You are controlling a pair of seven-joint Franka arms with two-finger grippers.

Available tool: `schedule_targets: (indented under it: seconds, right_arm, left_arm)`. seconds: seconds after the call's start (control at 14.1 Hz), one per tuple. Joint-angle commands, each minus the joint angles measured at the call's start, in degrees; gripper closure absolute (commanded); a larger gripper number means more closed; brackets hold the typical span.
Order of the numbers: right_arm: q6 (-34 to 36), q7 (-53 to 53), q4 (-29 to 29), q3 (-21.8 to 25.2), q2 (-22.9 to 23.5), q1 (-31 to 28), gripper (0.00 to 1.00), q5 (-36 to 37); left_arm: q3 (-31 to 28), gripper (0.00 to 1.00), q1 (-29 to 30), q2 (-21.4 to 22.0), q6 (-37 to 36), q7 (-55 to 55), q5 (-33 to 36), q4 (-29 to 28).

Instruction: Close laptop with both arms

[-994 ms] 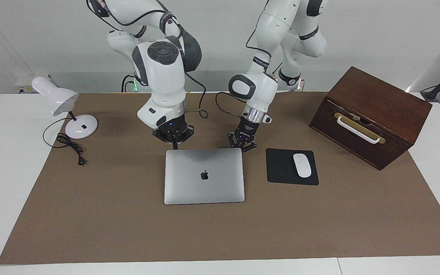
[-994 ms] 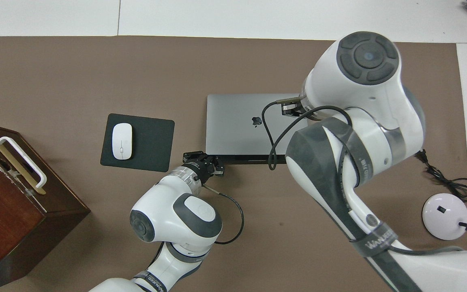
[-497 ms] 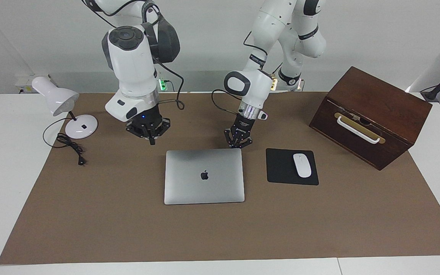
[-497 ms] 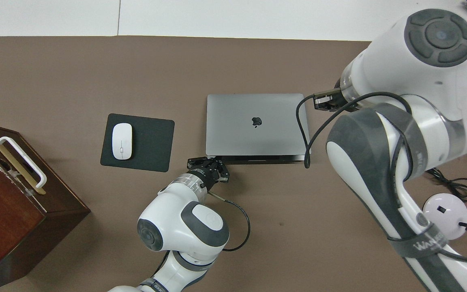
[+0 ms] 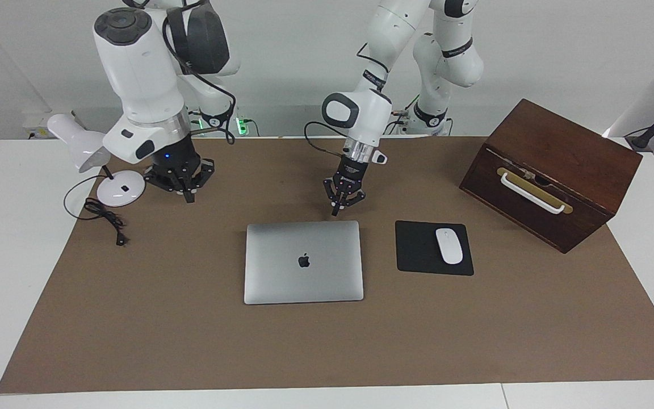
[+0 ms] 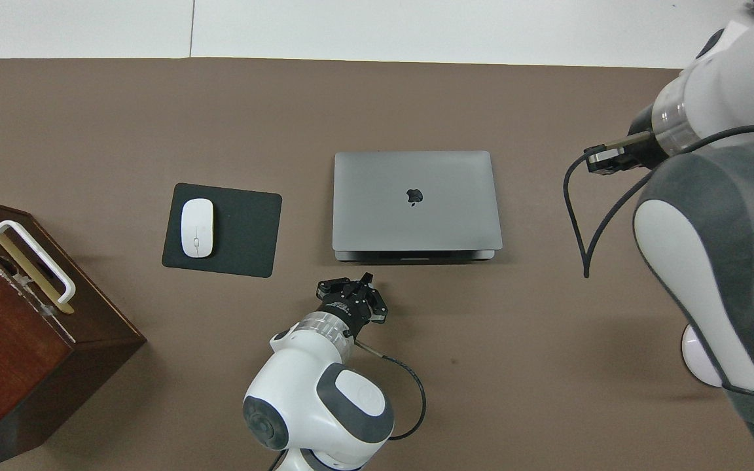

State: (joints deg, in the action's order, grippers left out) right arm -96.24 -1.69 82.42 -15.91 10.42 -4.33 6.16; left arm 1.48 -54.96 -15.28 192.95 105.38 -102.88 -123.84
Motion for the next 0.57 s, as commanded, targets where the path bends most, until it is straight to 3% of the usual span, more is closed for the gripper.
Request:
schedule_targets:
  seconds: [0.0, 0.07, 0.5]
  right_arm:
    - [2.0, 2.1, -0.6, -0.4, -1.0, -2.6, 0.25, -1.3]
    - [2.2, 3.1, -0.6, -0.4, -1.5, -3.2, 0.0, -1.5]
    - [6.1, 3.9, -0.5, 0.8, -4.3, -3.5, 0.0, -2.2]
  left_arm:
    - [-0.5, 1.0, -1.7, 4.1, 1.4, 0.1, -1.2, -3.3]
    - [-0.6, 1.0, -2.3, 4.7, 1.6, 0.1, -1.2, -4.0]
    - [-0.6, 1.0, -1.6, 8.2, 2.7, -5.6, -1.2, -5.4]
